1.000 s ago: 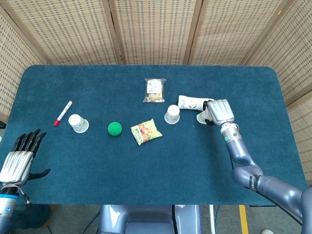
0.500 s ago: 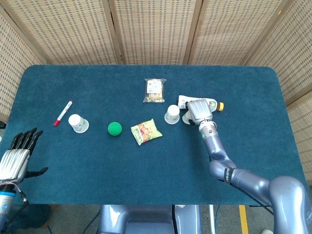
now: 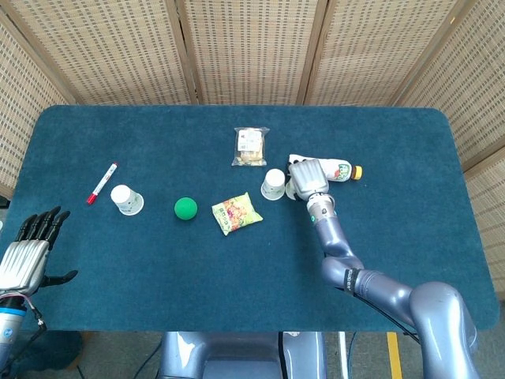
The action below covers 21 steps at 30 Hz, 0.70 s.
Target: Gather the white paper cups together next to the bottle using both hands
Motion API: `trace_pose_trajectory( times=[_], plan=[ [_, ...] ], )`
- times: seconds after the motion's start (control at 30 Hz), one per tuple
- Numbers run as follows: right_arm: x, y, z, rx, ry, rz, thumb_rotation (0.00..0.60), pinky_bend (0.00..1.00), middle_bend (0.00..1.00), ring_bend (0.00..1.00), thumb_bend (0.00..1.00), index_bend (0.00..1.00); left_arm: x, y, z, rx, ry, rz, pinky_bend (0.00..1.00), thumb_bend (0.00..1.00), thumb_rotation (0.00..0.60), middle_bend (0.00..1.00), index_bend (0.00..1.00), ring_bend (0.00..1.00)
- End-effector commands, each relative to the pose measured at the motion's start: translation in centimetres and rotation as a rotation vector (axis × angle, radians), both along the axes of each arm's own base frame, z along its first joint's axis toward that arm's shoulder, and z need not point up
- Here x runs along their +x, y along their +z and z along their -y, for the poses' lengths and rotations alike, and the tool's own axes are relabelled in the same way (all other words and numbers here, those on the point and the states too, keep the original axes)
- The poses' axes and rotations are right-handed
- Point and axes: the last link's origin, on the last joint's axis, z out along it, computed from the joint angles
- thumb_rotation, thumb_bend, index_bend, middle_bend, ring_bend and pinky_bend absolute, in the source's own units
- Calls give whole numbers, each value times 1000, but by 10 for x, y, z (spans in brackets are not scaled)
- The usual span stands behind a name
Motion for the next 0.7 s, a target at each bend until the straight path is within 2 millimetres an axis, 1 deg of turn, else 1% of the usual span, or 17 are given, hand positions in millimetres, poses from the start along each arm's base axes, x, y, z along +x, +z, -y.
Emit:
trace_pose_trajectory(
  times=[0.03, 0.1, 0.2, 0.23, 0.27, 0.33, 0.47, 0.5, 0.53, 0.57, 0.67, 0.7],
  plan=[
    [-2, -1, -1, 20, -34, -14, 600, 231, 24, 27, 27, 13, 0, 0, 0, 1, 0, 2, 0, 0, 600, 0, 0, 0],
    [-1, 1, -2, 19, -42, -18, 600, 193, 0, 0, 16, 0, 0, 0, 0, 1, -2, 4, 0, 0, 600, 0, 0, 0],
    [2, 8, -6, 4, -39, 0, 600, 191, 0, 0, 16, 0, 1, 0, 1, -1, -5, 7, 0, 0, 600, 0, 0, 0],
    [3, 14, -8, -3, -32, 10, 600, 191, 0, 0, 16, 0, 1, 1, 1, 0, -7, 9, 0, 0, 600, 0, 0, 0],
    [6, 24, -14, -19, -11, 20, 600, 191, 0, 0, 16, 0, 2, 1, 2, 0, -11, 13, 0, 0, 600, 0, 0, 0],
    [6, 38, -26, -24, 8, 30, 600, 191, 0, 0, 15, 0, 2, 2, 4, 2, -16, 17, 0, 0, 600, 0, 0, 0],
    [3, 70, -50, -53, 52, 35, 600, 184, 0, 0, 16, 0, 2, 3, 5, 3, -25, 19, 0, 0, 600, 0, 0, 0],
    [-1, 78, -57, -62, 65, 38, 600, 176, 0, 0, 16, 0, 2, 2, 5, 1, -26, 18, 0, 0, 600, 0, 0, 0],
    [-9, 93, -67, -87, 92, 42, 600, 164, 0, 0, 16, 0, 2, 1, 5, -6, -29, 13, 0, 0, 600, 0, 0, 0],
    [-13, 99, -73, -90, 108, 46, 600, 156, 0, 0, 15, 0, 2, 1, 5, -7, -29, 13, 0, 0, 600, 0, 0, 0],
    [-41, 125, -97, -115, 192, 50, 600, 98, 0, 0, 6, 0, 3, 1, 2, -6, -45, 12, 0, 0, 600, 0, 0, 0],
    [-54, 131, -104, -111, 206, 35, 600, 59, 0, 0, 2, 0, 3, 2, 0, -1, -54, 8, 0, 0, 600, 0, 0, 0]
  ],
)
